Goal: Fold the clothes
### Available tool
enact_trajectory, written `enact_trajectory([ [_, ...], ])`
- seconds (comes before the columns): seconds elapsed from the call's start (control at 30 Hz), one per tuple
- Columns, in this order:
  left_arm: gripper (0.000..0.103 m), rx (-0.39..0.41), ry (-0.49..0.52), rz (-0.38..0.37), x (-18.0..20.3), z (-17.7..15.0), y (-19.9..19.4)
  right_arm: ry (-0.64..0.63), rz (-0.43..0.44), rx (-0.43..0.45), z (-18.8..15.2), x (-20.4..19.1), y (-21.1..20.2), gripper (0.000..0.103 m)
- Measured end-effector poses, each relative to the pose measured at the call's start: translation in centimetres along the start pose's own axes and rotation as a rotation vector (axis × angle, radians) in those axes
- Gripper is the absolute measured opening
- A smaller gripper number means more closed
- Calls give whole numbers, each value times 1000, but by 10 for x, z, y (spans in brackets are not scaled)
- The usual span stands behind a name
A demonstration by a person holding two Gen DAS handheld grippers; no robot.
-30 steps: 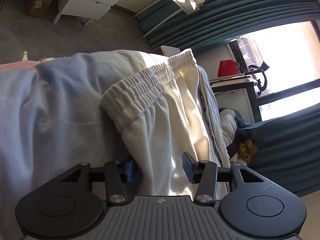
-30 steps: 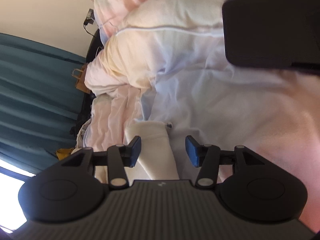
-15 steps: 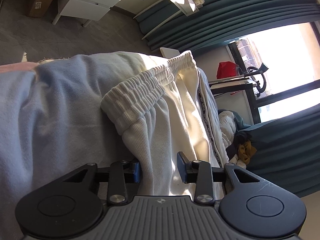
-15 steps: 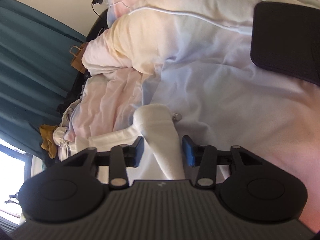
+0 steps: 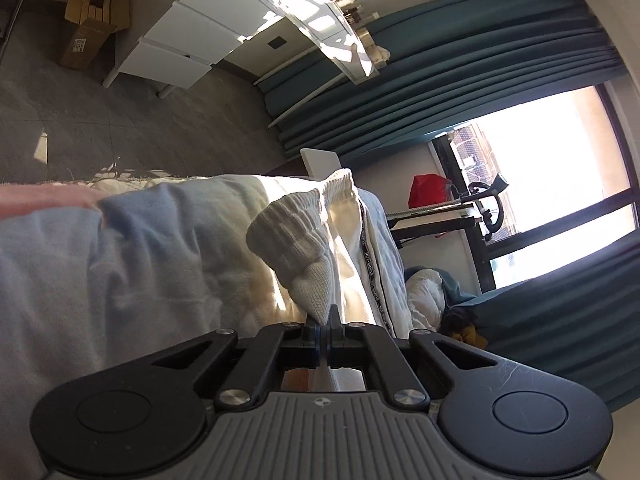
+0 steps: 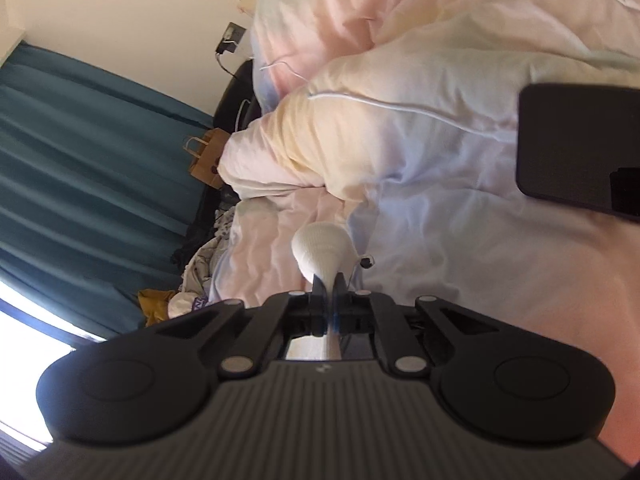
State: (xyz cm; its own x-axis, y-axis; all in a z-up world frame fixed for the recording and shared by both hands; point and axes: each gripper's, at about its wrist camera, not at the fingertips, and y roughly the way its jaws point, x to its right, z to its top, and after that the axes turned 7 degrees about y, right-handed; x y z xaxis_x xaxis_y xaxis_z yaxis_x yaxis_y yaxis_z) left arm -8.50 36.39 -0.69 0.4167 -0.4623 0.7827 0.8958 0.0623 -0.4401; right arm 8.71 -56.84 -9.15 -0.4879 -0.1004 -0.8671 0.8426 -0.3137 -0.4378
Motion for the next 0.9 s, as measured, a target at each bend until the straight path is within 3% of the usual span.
enact_trajectory([
  [0.13, 2, -2, 83, 5, 48, 34, 24, -94, 48, -16, 1, -44, 15, 5],
  [0.23, 2, -15, 88, 10, 81, 59, 61, -148, 69, -21, -7, -91, 46, 5],
  [0.37, 2, -24, 121, 65, 132, 89, 145, -193, 90, -56, -31, -156, 111, 5],
  [0.53, 2, -57, 131, 157, 155, 116, 268, -369, 53, -60, -83, -226, 204, 5],
  [0.63, 3, -81, 162, 232, 158, 124, 342, -496, 10, -74, -120, -245, 265, 5],
  [0.73, 3, -115, 200, 312, 164, 125, 402, -534, -21, -98, -146, -242, 321, 5],
  [0.9, 6, -157, 284, 379, 176, 119, 453, -565, -63, -107, -170, -220, 364, 6],
])
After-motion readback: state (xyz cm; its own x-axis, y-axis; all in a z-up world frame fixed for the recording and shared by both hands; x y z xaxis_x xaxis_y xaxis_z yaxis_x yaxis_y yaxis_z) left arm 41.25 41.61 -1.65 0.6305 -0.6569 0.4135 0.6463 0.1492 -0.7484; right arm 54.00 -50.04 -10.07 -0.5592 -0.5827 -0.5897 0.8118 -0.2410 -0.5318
